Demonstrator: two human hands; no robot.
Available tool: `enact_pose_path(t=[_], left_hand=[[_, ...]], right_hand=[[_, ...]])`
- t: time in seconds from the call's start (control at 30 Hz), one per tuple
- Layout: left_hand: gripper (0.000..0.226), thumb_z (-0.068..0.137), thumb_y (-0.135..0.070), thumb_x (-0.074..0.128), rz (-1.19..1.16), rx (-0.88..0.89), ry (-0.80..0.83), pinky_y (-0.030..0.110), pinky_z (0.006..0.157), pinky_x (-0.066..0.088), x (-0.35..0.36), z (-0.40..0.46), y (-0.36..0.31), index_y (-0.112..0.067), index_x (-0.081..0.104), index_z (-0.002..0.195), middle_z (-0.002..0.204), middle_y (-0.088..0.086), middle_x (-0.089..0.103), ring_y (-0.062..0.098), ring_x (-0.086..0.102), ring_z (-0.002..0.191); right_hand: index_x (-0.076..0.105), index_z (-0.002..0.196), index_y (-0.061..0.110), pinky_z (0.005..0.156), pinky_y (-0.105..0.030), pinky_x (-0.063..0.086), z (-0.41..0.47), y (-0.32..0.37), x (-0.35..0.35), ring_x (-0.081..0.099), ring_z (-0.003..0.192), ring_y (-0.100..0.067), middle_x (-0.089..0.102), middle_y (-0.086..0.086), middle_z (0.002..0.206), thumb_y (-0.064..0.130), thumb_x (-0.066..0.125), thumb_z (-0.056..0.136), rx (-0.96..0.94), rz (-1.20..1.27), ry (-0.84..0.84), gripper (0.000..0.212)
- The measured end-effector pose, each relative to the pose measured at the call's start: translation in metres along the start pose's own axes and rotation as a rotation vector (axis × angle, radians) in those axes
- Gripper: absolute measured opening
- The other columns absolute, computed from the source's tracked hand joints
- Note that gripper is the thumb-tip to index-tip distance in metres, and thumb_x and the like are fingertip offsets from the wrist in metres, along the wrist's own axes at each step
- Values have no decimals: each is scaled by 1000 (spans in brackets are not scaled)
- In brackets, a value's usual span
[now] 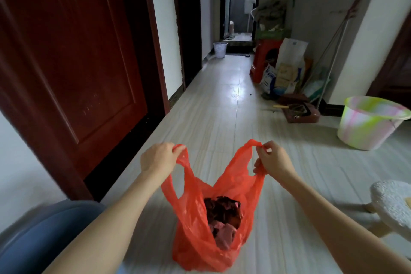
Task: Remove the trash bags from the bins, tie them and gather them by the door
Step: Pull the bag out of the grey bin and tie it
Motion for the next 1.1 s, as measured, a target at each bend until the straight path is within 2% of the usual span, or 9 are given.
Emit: enact_pose_path(t=[0.13, 0.23, 0.4, 0.53, 0.63, 0.73, 0.87, 1.0, 1.1], left_hand=[[34, 90, -25, 56, -863, -150, 71, 22, 47, 38, -5, 39, 4, -11, 57, 59, 42, -2, 51, 17, 48, 44], [14, 87, -25, 59, -1134, -117, 213, 16, 53, 42, 4, 29, -5, -15, 62, 77, 63, -2, 62, 8, 56, 56], [91, 68, -43, 75, -1098, 53, 323, 32, 107, 35, 33, 9, -3, -30, 24, 143, 132, -9, 40, 7, 42, 123], [115, 66, -18, 81, -953, 101, 380, 15, 106, 22, 90, -5, 0, -21, -1, 147, 147, -13, 10, 2, 19, 135], [139, 38, -63, 82, -796, 102, 514, 29, 116, 23, 139, -12, 6, -18, 9, 147, 155, 4, 16, 13, 23, 140], [103, 58, -62, 70, -420, 138, 670, 27, 107, 33, 174, -25, 7, -12, 32, 140, 143, 11, 40, 21, 41, 129], [39, 95, -29, 44, -255, 79, 378, 35, 82, 42, 161, -7, 9, 5, 60, 106, 110, 28, 63, 36, 61, 102], [29, 93, -20, 50, -725, -134, 11, 30, 81, 40, 127, 18, 21, 3, 60, 107, 106, 22, 66, 32, 60, 106], [26, 96, -28, 44, -1302, -352, 75, 30, 89, 39, 136, 29, 22, -10, 61, 100, 98, 6, 64, 24, 59, 101]], right_hand=[[51, 98, 0, 60, -39, 57, 13, 28, -16, 63, 55, -26, 61, -14, 63, 12, 49, 93, 16, 264, -54, 14], [57, 104, -3, 65, -31, 58, 9, 19, -10, 64, 67, -20, 63, -12, 75, 8, 51, 91, 56, 465, 40, 18], [50, 127, 7, 82, -29, 52, 3, 10, -12, 59, 95, -18, 60, -11, 107, 2, 55, 88, -70, 347, 84, 39], [14, 145, 19, 107, -19, 28, -8, -22, 2, 29, 127, 14, 28, 14, 144, 4, 64, 81, -288, 57, 164, 83], [-8, 134, 44, 108, -13, 21, -14, -52, 27, 13, 131, 15, 10, 35, 139, -2, 64, 80, -319, 55, 402, 101], [22, 139, 30, 100, -17, 38, -15, -86, 45, 45, 126, -7, 30, 13, 148, 7, 71, 74, -190, -113, 578, 84], [58, 92, 7, 54, -23, 48, -15, -134, 42, 54, 61, -13, 60, -7, 79, 13, 57, 86, 195, -351, 641, 8], [56, 81, 4, 45, -17, 43, 23, -105, 10, 52, 49, -10, 53, -10, 68, 10, 46, 93, 68, -34, 171, 18], [58, 85, 7, 60, -20, 42, 37, -90, 7, 50, 62, -3, 55, -4, 75, 11, 43, 94, -30, 51, 33, 18]])
Point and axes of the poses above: each hand's wrist, its own z-axis towards the middle knuckle, its own x-axis out of the palm, y = z × x, the point moved 8 cm from there along z, towards the middle knuckle
